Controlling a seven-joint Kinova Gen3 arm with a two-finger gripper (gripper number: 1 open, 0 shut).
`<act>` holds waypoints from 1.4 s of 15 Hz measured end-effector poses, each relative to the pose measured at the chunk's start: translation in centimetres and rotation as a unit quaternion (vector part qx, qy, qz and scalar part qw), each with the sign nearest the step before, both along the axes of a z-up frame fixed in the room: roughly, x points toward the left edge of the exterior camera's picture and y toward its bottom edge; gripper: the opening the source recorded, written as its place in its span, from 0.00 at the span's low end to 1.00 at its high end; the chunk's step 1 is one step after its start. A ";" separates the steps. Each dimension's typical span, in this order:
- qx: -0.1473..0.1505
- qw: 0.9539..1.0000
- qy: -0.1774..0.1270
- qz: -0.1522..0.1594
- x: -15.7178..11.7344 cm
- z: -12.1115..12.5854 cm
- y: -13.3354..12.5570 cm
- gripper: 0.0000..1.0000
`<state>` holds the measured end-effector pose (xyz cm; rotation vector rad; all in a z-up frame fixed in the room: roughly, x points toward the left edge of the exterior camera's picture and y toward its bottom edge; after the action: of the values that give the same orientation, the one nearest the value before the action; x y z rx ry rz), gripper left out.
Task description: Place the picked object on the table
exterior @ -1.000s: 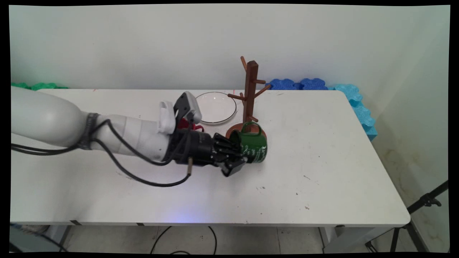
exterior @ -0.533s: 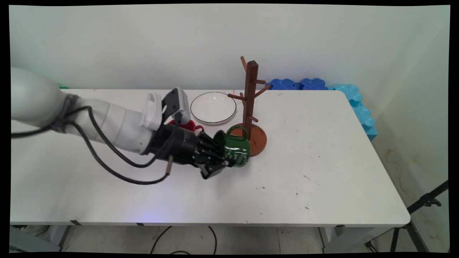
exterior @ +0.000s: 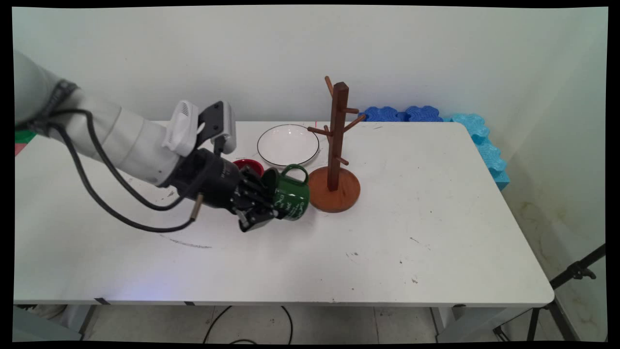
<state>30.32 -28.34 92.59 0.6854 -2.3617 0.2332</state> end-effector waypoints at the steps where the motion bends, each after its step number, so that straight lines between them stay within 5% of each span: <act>1: 0.001 1.000 -0.013 -0.008 0.3 0.5 0.0 0.00; 9: 0.012 0.990 -0.127 -0.063 1.8 2.3 -0.7 0.00; 21: 0.062 0.964 -0.241 -0.096 1.2 0.3 -1.1 0.00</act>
<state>31.55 -29.42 92.88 0.4901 -2.9098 0.1839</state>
